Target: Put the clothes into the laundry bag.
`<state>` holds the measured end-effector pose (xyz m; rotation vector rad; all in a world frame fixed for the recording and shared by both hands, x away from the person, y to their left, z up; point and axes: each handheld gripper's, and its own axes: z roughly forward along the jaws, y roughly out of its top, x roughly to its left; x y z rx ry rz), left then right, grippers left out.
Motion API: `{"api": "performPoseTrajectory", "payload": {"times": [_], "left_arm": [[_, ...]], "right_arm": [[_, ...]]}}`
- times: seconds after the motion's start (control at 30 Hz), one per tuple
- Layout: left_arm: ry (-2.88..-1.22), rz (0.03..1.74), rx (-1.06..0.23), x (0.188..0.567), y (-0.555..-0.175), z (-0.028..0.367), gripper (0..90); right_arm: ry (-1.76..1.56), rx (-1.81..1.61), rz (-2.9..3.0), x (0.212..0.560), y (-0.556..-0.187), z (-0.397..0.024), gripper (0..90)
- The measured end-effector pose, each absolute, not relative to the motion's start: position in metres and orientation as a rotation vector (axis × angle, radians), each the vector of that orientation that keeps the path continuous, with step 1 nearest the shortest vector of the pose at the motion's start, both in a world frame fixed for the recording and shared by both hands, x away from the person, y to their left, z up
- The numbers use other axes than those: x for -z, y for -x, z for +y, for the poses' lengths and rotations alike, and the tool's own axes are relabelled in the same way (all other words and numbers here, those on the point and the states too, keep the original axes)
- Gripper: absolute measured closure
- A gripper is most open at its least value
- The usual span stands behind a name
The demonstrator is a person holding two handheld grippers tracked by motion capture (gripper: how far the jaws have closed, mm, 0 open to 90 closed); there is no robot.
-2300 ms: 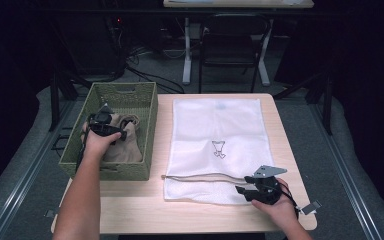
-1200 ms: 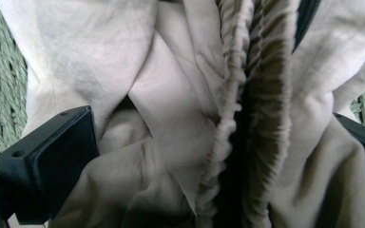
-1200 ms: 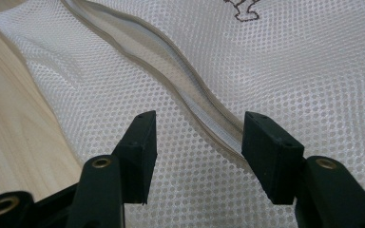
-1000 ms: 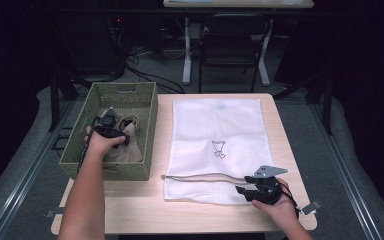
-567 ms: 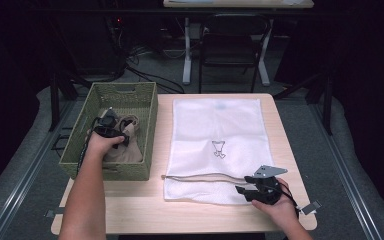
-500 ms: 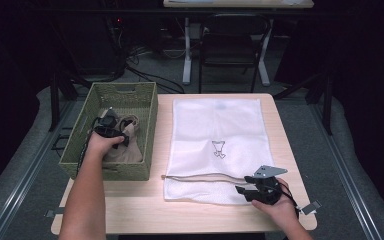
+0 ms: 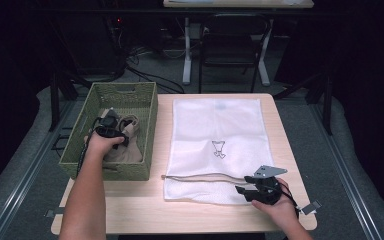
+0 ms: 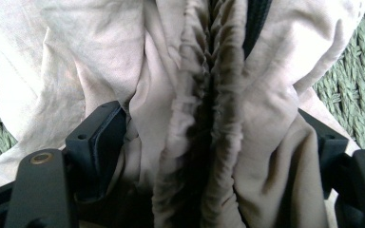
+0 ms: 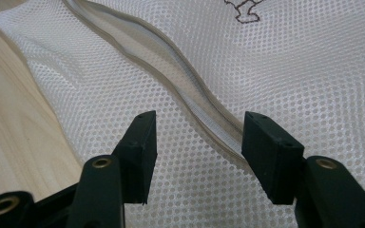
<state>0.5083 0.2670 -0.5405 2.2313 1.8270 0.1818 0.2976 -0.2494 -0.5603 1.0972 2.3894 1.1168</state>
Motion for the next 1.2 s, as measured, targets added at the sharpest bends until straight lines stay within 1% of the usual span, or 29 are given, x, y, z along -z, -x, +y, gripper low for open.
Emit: {"api": "performPoseTrajectory", "payload": {"times": [0.27,0.57,0.6,0.67,0.77,0.97,1.2], "left_arm": [[-2.236,1.814,-0.180,0.5406,-0.5081,0.2682,25.0],[-2.232,1.811,-0.174,0.5382,-0.5077,0.2673,36.2],[-2.230,1.814,-0.175,0.5376,-0.5075,0.2668,36.2],[-2.231,1.810,-0.174,0.5365,-0.5073,0.2670,41.9],[-2.229,1.811,-0.165,0.5353,-0.5072,0.2675,46.7],[-2.224,1.817,-0.162,0.5342,-0.5074,0.2672,51.7],[-2.220,1.823,-0.153,0.5330,-0.5083,0.2685,54.0]], "right_arm": [[-1.093,-1.117,2.393,0.5606,-0.2980,-0.2490,46.1],[-1.093,-1.118,2.395,0.5609,-0.2983,-0.2486,46.1],[-1.093,-1.118,2.395,0.5609,-0.2983,-0.2485,46.1],[-1.093,-1.118,2.396,0.5610,-0.2984,-0.2486,46.1],[-1.093,-1.115,2.395,0.5611,-0.2985,-0.2486,46.1],[-1.092,-1.115,2.397,0.5613,-0.2986,-0.2486,46.1],[-1.097,-1.113,2.398,0.5618,-0.2989,-0.2485,46.1]]}}
